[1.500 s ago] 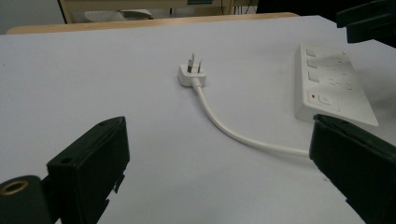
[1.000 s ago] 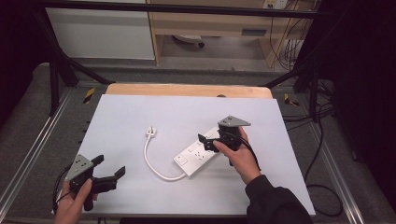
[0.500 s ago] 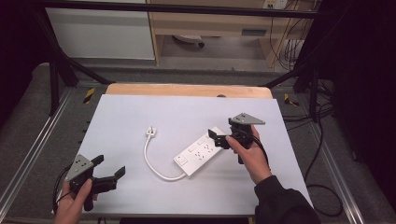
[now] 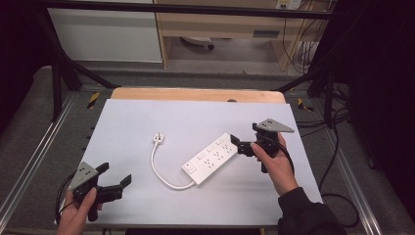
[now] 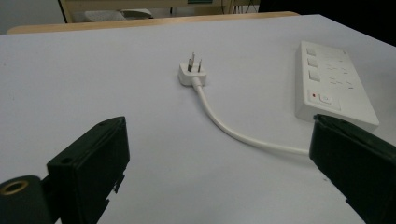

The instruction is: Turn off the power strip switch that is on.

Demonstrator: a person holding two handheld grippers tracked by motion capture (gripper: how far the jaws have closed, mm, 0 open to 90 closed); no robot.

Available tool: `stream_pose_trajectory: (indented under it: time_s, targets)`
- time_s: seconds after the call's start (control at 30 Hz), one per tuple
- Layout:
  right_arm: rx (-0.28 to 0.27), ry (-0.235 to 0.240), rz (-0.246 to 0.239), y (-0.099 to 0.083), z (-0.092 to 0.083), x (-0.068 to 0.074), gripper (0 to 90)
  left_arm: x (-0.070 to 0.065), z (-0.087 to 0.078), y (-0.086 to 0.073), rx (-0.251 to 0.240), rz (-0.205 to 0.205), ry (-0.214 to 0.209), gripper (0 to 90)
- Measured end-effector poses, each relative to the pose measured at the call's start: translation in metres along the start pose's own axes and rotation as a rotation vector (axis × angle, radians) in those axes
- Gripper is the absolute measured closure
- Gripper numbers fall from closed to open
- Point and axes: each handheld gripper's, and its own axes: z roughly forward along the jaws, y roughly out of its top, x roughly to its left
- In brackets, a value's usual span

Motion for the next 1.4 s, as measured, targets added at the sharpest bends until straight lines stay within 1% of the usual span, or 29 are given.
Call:
stream_pose_trajectory:
  time_s: [0.3,0.43,0.6,0.7,0.93,1.13,1.4]
  targets:
    - [-0.012,-0.018,-0.004,0.000,-0.014,-0.008,2.8,0.000,0.000,0.000,0.000,-0.005,-0.001,4.9]
    - [-0.014,-0.016,0.004,-0.001,-0.020,-0.013,3.0,0.000,0.000,0.000,0.002,-0.003,-0.001,4.9]
    - [-0.018,-0.027,0.006,-0.004,-0.029,-0.019,2.9,0.000,0.000,0.000,0.002,-0.003,-0.001,4.9]
    - [-0.032,-0.034,0.015,-0.005,-0.036,-0.022,2.8,0.000,0.000,0.000,0.001,-0.001,0.000,4.9]
    - [-0.044,-0.065,0.028,-0.009,-0.052,-0.032,2.8,0.000,0.000,0.000,0.003,-0.002,0.000,4.9]
    - [-0.045,-0.074,0.030,-0.013,-0.063,-0.037,3.4,0.000,0.000,0.000,0.004,-0.003,0.001,4.9]
    - [-0.038,-0.093,0.032,-0.024,-0.072,-0.043,3.4,0.000,0.000,0.000,0.004,-0.002,0.000,5.0]
